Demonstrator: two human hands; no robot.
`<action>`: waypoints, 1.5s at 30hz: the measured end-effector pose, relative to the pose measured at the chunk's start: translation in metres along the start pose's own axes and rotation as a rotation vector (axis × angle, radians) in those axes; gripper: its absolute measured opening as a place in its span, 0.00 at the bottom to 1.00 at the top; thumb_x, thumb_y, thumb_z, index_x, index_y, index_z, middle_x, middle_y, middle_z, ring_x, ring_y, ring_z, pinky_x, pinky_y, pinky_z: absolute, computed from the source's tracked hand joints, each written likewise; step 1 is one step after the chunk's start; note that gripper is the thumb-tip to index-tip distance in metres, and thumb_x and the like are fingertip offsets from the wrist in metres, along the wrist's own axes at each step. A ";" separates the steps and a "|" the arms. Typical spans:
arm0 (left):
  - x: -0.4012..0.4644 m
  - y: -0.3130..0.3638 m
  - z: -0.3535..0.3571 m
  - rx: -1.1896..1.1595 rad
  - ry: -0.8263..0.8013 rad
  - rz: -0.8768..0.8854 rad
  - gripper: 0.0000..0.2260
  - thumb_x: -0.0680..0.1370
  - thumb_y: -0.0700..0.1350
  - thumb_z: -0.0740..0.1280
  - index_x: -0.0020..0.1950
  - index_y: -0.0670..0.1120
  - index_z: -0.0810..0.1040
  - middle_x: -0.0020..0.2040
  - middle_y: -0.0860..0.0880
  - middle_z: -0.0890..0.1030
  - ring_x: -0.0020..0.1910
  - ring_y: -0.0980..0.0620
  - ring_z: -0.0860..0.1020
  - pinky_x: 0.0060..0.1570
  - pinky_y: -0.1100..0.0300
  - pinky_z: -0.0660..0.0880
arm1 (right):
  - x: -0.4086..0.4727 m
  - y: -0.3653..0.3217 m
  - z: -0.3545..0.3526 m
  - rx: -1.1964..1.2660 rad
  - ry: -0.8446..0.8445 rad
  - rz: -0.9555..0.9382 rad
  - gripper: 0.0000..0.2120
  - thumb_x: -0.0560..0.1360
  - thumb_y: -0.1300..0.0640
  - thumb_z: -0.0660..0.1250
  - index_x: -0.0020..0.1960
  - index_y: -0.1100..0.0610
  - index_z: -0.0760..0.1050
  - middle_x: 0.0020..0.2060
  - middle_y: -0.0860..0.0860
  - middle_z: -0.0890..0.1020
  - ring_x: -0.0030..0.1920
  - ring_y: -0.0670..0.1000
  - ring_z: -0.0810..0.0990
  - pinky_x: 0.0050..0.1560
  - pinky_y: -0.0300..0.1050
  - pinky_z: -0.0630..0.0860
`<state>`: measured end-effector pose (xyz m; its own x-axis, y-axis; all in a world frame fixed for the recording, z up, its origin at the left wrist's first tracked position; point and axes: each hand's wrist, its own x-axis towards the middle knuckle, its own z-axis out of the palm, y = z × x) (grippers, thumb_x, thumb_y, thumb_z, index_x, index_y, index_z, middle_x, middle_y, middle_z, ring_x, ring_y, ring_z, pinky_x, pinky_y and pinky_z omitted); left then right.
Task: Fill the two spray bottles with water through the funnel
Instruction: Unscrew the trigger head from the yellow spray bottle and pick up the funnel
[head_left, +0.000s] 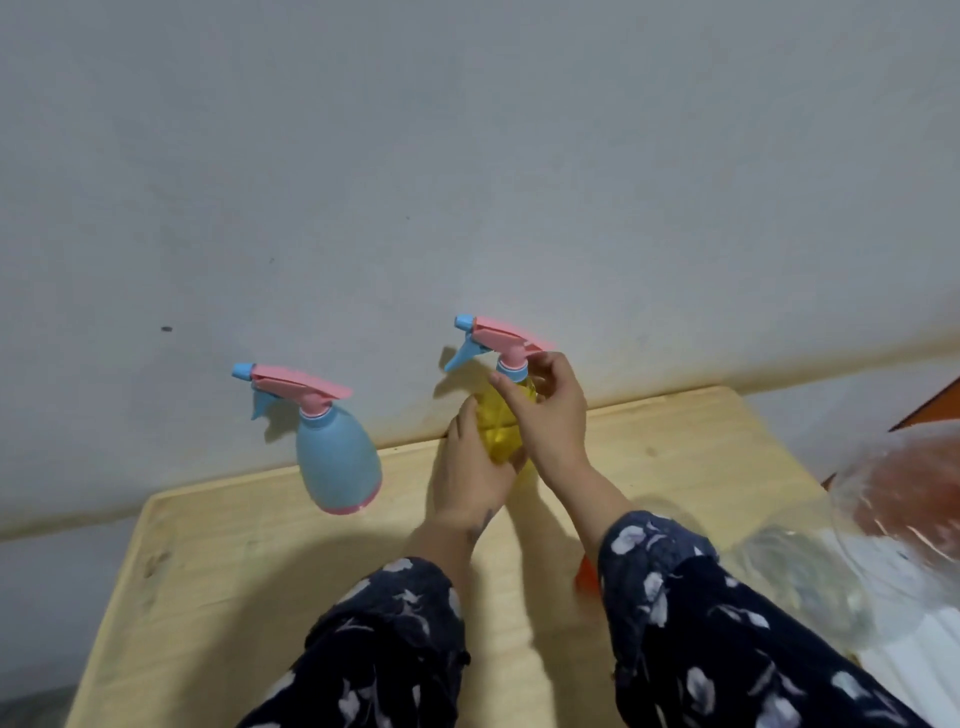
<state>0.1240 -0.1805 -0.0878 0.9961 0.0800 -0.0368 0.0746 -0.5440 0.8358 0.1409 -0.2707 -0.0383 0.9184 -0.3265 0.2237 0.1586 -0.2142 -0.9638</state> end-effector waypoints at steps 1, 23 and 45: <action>-0.001 -0.001 0.002 0.011 0.007 -0.002 0.37 0.70 0.53 0.73 0.73 0.55 0.58 0.69 0.51 0.70 0.66 0.47 0.73 0.59 0.44 0.75 | 0.002 0.001 0.002 0.011 0.008 -0.006 0.13 0.67 0.51 0.76 0.46 0.47 0.74 0.42 0.41 0.80 0.45 0.40 0.78 0.47 0.35 0.75; -0.129 -0.004 -0.097 -0.050 0.035 -0.041 0.44 0.56 0.71 0.72 0.69 0.65 0.62 0.61 0.61 0.77 0.59 0.57 0.77 0.52 0.56 0.76 | -0.104 -0.084 0.009 0.239 -0.324 0.071 0.11 0.78 0.51 0.64 0.55 0.57 0.78 0.48 0.50 0.82 0.48 0.46 0.79 0.50 0.39 0.73; -0.267 -0.045 -0.133 0.247 0.077 -0.012 0.45 0.62 0.68 0.74 0.73 0.61 0.58 0.67 0.56 0.74 0.63 0.51 0.75 0.53 0.55 0.75 | -0.224 -0.120 -0.039 0.095 -0.163 -0.094 0.18 0.72 0.57 0.71 0.60 0.45 0.73 0.37 0.46 0.84 0.40 0.41 0.81 0.41 0.31 0.73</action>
<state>-0.1516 -0.0664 -0.0427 0.9893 0.1457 0.0034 0.1051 -0.7293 0.6760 -0.0979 -0.2075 0.0327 0.9431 -0.1539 0.2946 0.2732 -0.1460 -0.9508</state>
